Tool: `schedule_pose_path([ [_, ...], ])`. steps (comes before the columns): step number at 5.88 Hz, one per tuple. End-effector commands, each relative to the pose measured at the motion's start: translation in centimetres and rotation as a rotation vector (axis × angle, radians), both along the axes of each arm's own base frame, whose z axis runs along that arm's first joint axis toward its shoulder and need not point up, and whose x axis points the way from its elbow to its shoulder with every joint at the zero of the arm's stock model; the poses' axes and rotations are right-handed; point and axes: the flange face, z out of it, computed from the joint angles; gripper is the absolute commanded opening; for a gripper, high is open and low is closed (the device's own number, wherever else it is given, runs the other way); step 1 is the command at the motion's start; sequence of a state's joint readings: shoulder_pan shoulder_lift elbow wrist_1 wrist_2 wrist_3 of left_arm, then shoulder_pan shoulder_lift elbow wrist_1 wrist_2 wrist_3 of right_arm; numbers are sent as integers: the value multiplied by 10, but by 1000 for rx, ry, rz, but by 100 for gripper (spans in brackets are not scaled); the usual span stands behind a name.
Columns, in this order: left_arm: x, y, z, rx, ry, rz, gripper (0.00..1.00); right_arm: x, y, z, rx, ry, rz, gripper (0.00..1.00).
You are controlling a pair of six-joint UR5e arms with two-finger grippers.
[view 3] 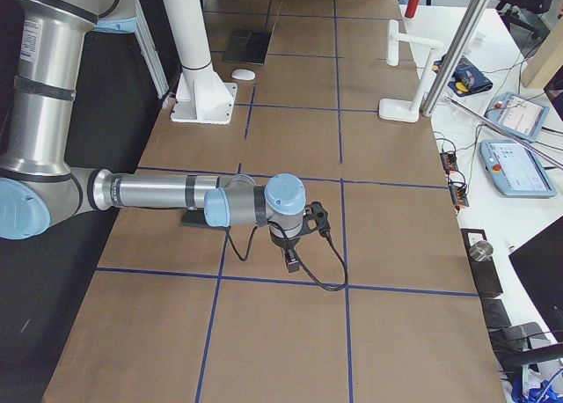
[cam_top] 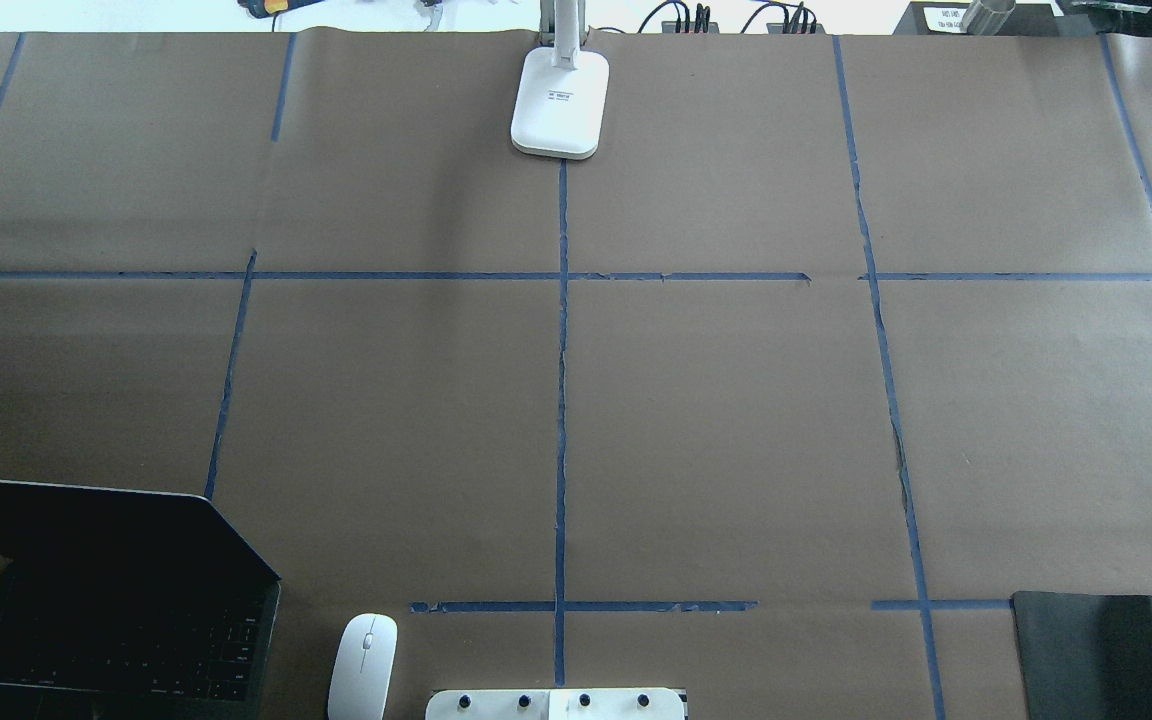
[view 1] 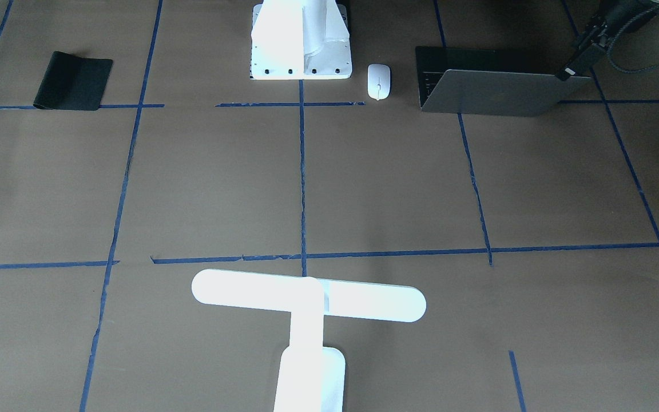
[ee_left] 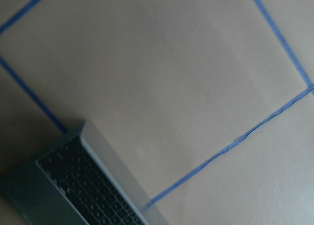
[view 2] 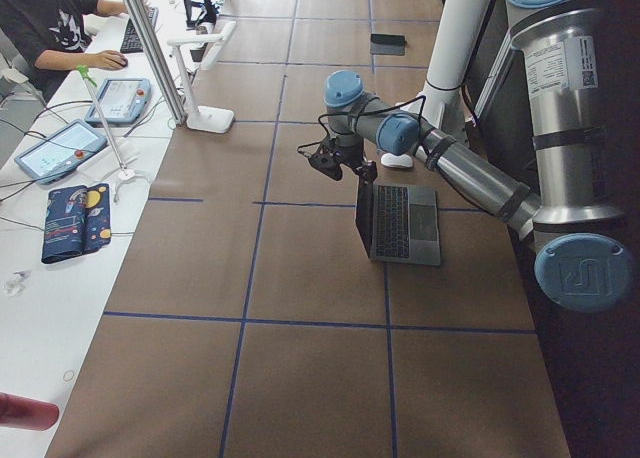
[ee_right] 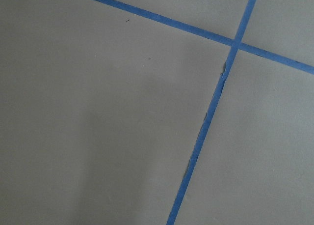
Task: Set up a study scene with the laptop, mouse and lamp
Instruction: 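Grasp the open laptop's screen edge with the left gripper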
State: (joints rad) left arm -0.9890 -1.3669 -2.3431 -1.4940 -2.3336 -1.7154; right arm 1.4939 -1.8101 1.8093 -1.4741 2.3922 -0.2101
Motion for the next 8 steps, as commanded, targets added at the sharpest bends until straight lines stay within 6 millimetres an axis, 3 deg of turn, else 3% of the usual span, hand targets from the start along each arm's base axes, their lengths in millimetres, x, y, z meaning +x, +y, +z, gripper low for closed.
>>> schedule_pose_path([
  [1,33,6,5,-30,-87,-38,100,-1,0,1,-2,-1,-1,100],
  [3,40,4,0,-86,-85,-97,96,-1,0,1,-2,-1,-1,100],
  [5,47,-2,13,-91,-107,-102,89,-1,0,2,-4,-2,-2,100],
  [6,59,5,13,-88,-102,-67,85,-1,0,2,-4,-1,-1,100],
  [7,63,8,12,-91,-100,-53,77,-1,0,2,-4,-1,-1,100],
  [8,69,11,16,-97,-108,-39,49,-1,0,2,-4,-1,-1,100],
])
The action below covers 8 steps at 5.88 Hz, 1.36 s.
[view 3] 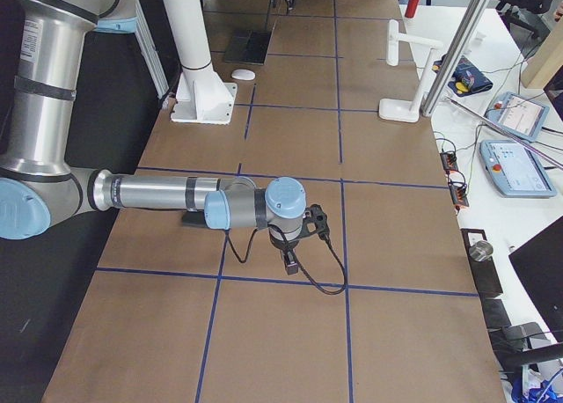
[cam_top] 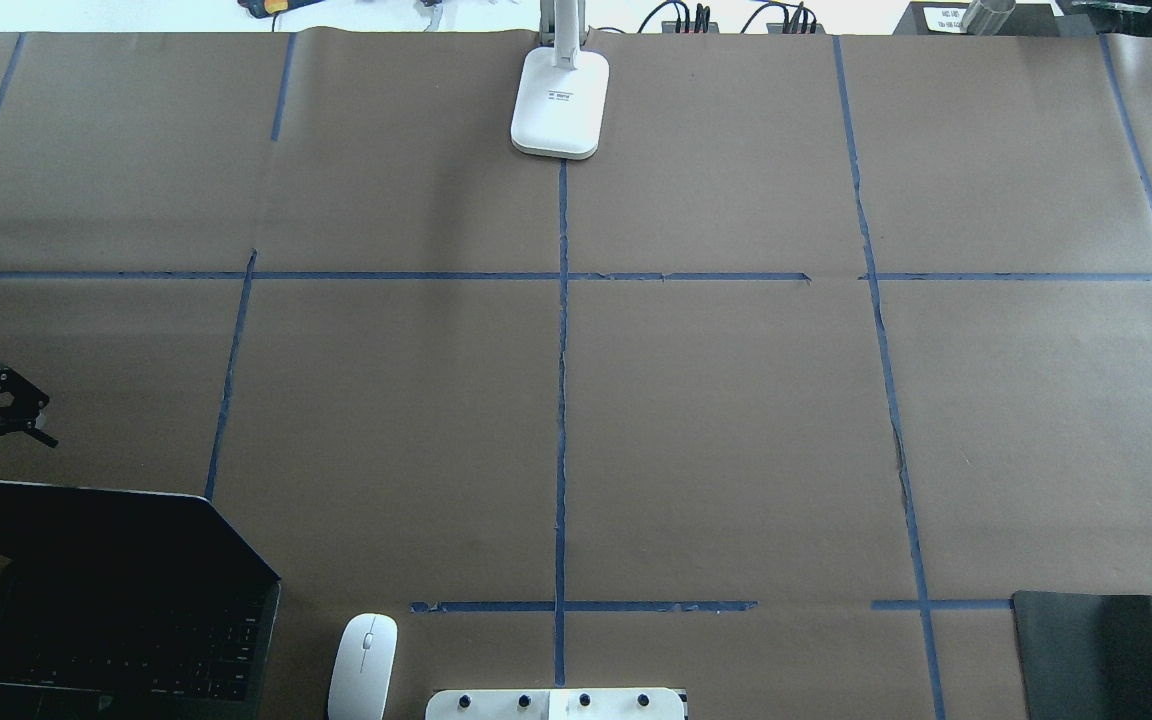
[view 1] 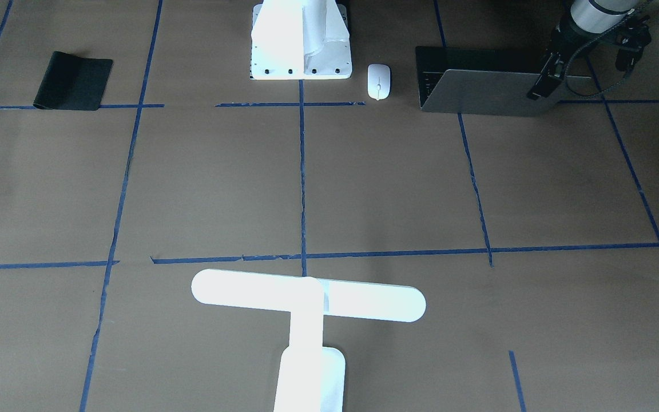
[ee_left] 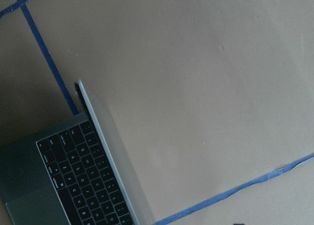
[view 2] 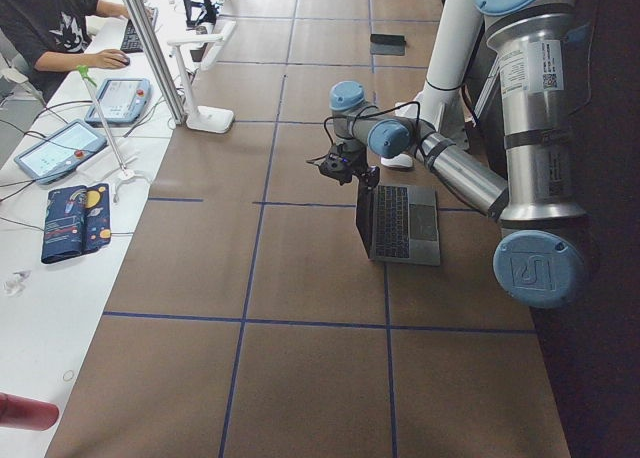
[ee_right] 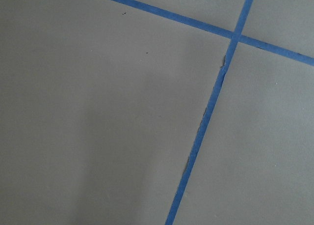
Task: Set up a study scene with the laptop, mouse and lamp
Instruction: 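Grasp the open laptop's screen edge with the left gripper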
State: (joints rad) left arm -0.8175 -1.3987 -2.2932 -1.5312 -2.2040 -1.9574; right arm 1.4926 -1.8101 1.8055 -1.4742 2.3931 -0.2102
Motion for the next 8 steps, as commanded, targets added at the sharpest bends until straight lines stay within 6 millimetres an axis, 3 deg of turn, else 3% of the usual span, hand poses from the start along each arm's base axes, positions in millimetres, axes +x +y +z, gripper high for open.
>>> schedule_pose_path([
  [1,7,3,2,-2,-1,19,7,0,0,1,-3,-1,1,100],
  [2,7,3,0,-1,3,18,0,0,0,2,-3,0,0,100],
  [3,12,-3,-16,22,24,17,0,0,0,4,-8,-1,0,100],
  [4,19,-14,-32,52,43,5,0,0,0,4,-8,-1,0,100],
  [5,14,-34,-40,100,29,-54,0,0,0,4,-8,-1,0,100],
  [6,23,-67,-76,175,35,-152,0,0,0,4,-8,-1,0,100],
  [7,44,-121,-114,168,58,-279,0,0,1,4,-8,-1,-1,100],
  [8,72,-163,-146,150,61,-376,0,0,1,7,-13,0,-1,100],
])
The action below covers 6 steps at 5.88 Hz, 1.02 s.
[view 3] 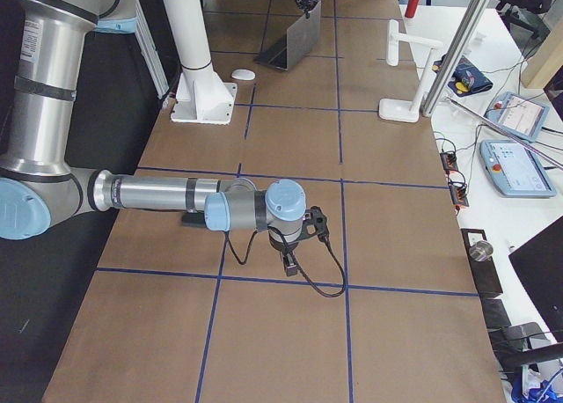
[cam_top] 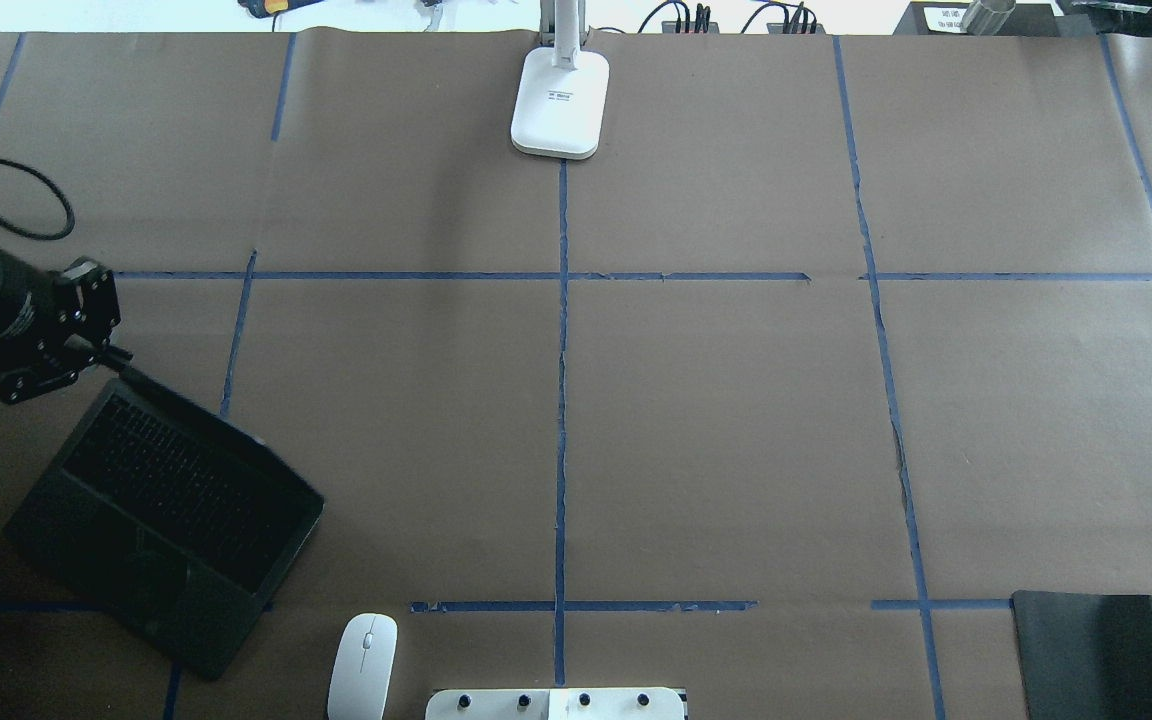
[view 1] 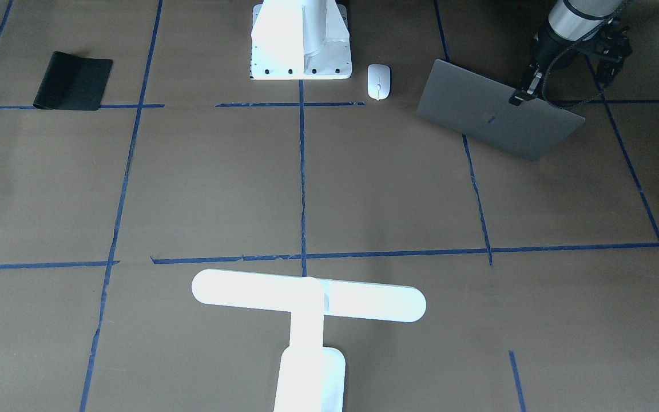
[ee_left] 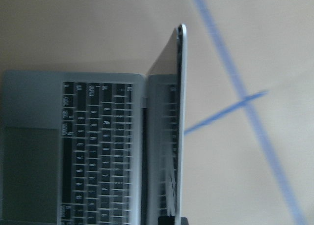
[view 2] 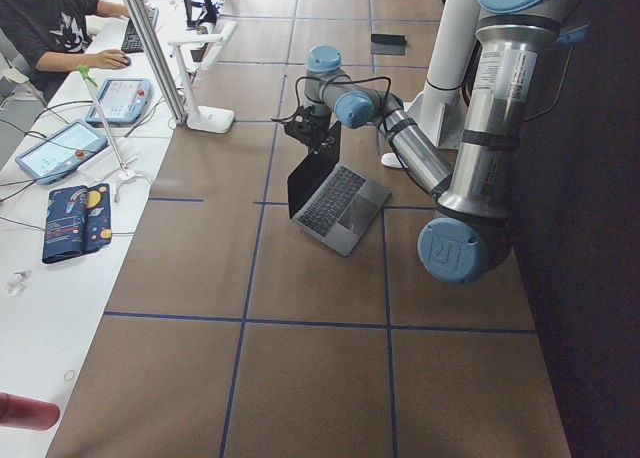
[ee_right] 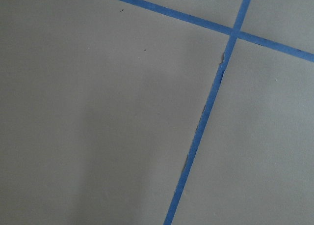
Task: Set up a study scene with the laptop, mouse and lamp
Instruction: 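Slide the laptop with the left gripper toward the lamp, in front of it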
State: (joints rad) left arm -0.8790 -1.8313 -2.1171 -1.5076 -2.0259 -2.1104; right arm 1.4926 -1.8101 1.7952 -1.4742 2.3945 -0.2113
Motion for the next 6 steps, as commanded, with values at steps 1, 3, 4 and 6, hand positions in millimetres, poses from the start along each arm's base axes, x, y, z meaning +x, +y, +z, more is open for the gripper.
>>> schedule_pose_path([
  [1,52,-77,-69,-68,55,-184,0,0,0,2,-5,0,0,100],
  [3,103,-110,-136,-186,135,-310,0,-1,0,3,-6,0,-2,100],
  [4,135,-102,-165,-204,175,-346,0,-1,0,3,-5,0,-2,100],
  [6,201,-131,-198,-217,165,-421,0,-1,0,5,-8,2,-4,100],
])
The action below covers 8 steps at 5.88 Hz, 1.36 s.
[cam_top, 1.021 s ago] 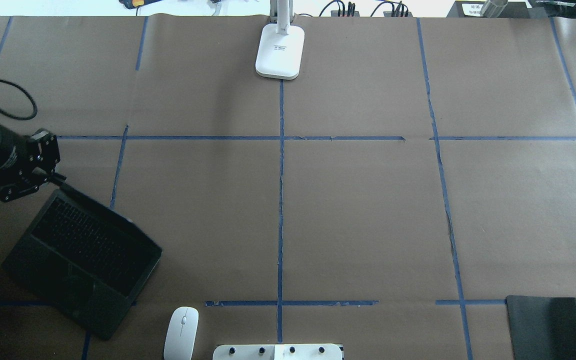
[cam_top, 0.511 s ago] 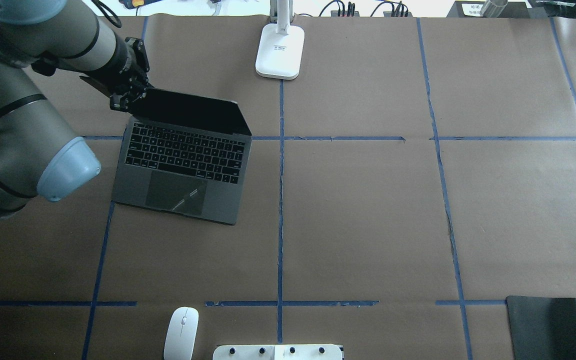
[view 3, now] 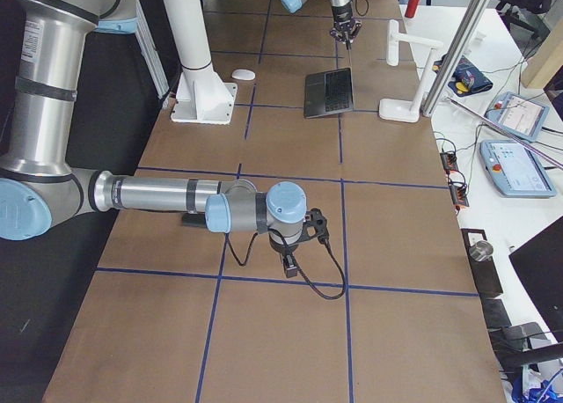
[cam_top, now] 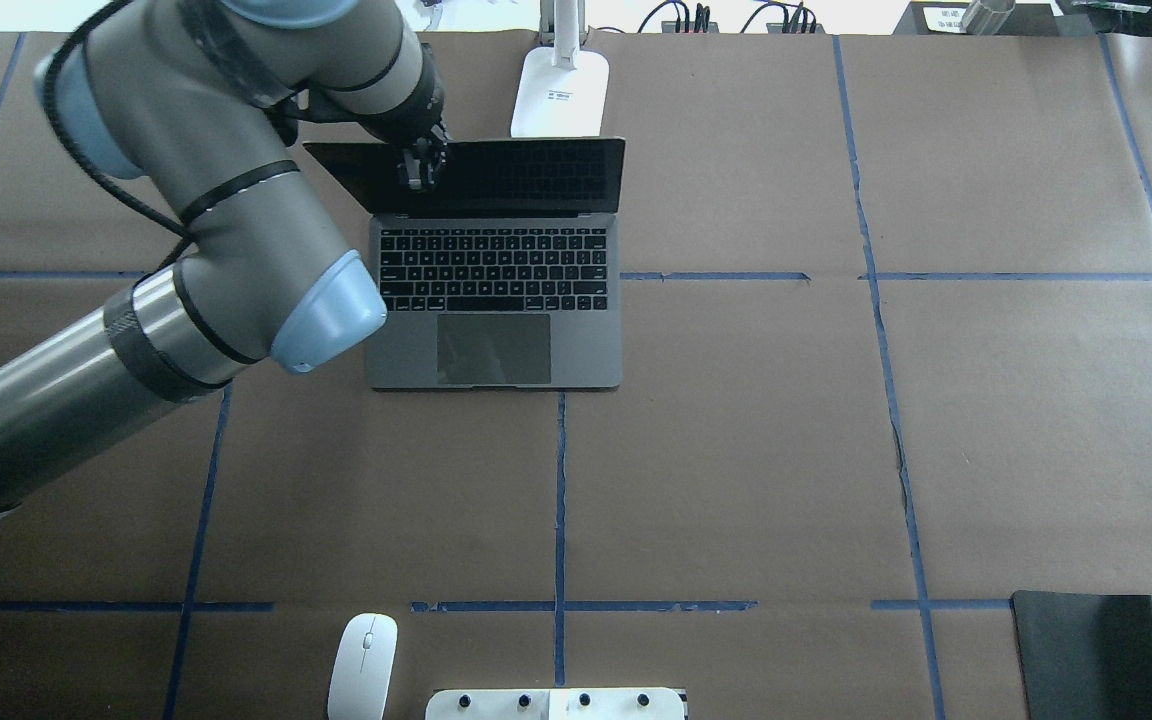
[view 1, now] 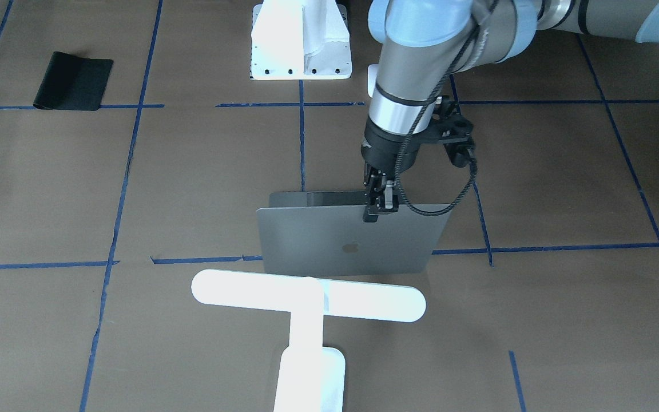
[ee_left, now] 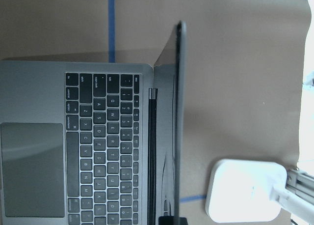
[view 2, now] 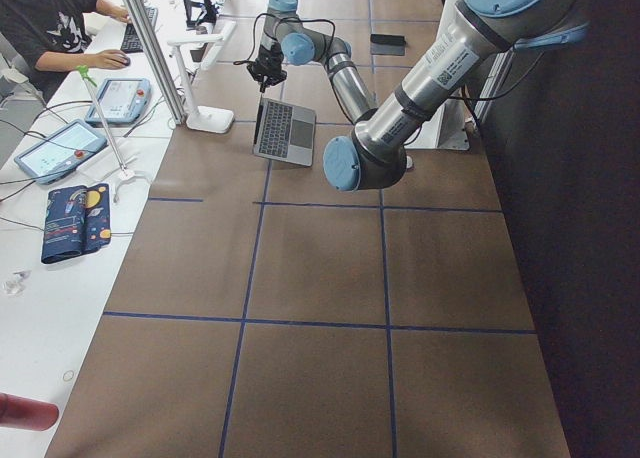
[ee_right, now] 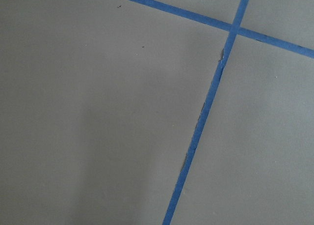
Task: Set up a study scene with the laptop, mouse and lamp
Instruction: 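Slide the laptop with the left gripper toward the lamp, in front of it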
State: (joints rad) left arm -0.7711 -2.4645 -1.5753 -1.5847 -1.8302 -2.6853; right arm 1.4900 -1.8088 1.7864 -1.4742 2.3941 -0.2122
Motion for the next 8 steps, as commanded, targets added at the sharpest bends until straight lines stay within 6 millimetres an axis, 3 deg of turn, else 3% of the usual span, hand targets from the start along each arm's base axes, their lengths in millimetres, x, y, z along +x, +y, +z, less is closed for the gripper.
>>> schedule_pose_path([
  [1,27,-9,15,-19,-38,-23,0,0,0,1,-3,-2,0,100],
  [2,26,-8,24,-24,-45,-22,9,-1,0,1,-3,-6,-1,100],
  [3,29,-3,38,-15,-37,-13,71,-1,-1,0,-2,-6,-2,100],
  [4,8,17,48,31,18,-10,100,-1,-1,0,-3,-6,-1,100],
  [5,-24,48,37,151,40,51,100,-4,-1,-3,-1,-26,-6,100],
  [6,-43,97,33,307,32,165,100,-8,-3,-8,6,-64,-9,100],
  [7,-55,132,40,416,13,256,100,-38,-8,-21,-5,-77,22,100],
  [8,-60,141,50,420,19,305,100,-77,-8,-37,-71,-112,108,100],
])
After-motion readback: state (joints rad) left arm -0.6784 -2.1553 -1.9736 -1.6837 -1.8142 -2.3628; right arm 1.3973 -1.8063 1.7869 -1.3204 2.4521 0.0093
